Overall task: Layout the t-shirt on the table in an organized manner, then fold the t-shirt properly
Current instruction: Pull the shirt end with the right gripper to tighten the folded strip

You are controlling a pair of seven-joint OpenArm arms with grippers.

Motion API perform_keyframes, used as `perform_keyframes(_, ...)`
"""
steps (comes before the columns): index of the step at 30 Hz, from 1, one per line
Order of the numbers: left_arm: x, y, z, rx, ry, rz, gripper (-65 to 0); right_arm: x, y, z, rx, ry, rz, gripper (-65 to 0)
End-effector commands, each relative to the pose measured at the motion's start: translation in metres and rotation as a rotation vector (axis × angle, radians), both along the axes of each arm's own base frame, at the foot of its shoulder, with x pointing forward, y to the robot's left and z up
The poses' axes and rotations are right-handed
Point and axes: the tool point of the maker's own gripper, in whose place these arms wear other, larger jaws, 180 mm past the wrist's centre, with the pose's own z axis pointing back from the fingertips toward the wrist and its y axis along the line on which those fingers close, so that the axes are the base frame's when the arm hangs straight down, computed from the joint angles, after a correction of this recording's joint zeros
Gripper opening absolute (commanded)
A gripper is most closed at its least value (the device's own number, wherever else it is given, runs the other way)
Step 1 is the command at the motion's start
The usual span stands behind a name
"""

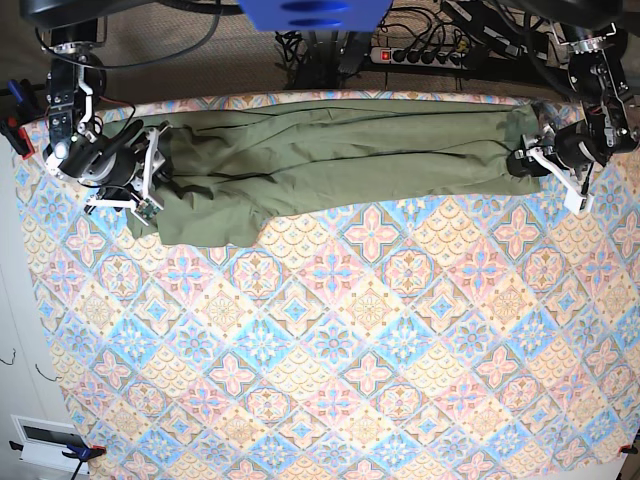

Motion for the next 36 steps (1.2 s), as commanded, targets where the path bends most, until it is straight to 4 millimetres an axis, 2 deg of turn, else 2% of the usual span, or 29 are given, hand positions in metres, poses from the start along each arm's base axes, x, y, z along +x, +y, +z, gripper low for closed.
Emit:
perform_keyframes(1,0.003,0.007,0.004,0.007,-0.013,0.008,-30.4,0.009,-0.006,0.015,-0.016,-0.049,0.012,-41.3)
perform_keyframes(5,0.0,0.01,-0.001,0.026,0.007,0.006,-31.3,0.014,-0.015,0.023,-0.028,-0.074,-0.011,-41.8)
perform_keyframes(7,-0.002,0.015,-0.003,0.06,0.021,0.004,-36.2,0.016,-0.02,0.025,-0.033,-0.083,-0.027,-41.8)
perform_keyframes(10,0.002,0.025,-0.003,0.12,0.027,0.004,-46.9,0.018,-0.03,0.03,-0.041,-0.099,-0.056,-41.6)
perform_keyframes(14,0.005,0.03,-0.001,0.145,0.025,0.007,-43.9,0.025,-0.032,0.037,-0.042,-0.123,-0.062,-41.3)
perform_keyframes(16,0.006,0.03,0.0,0.146,0.023,0.008,-42.8,0.035,-0.03,0.044,-0.038,-0.151,-0.062,-41.3)
perform_keyframes(20,0.006,0.031,0.0,0.15,0.023,0.01,-42.5,0.059,-0.013,0.059,-0.023,-0.208,-0.011,-41.2)
perform_keyframes(26,0.006,0.031,0.0,0.149,0.021,0.012,-42.5,0.091,-0.011,0.088,-0.019,-0.3,-0.008,-41.3)
perform_keyframes(29,0.007,0.03,0.0,0.144,0.017,0.011,-42.5,0.099,-0.004,0.072,0.041,-0.264,-0.043,-41.3)
perform_keyframes(33,0.007,0.029,0.001,0.141,0.016,0.01,-42.5,0.109,0.002,0.041,0.138,-0.181,-0.119,-41.3)
perform_keyframes(36,0.008,0.029,0.001,0.14,0.012,0.009,-42.5,0.117,-0.003,0.019,0.184,-0.113,-0.177,-41.3)
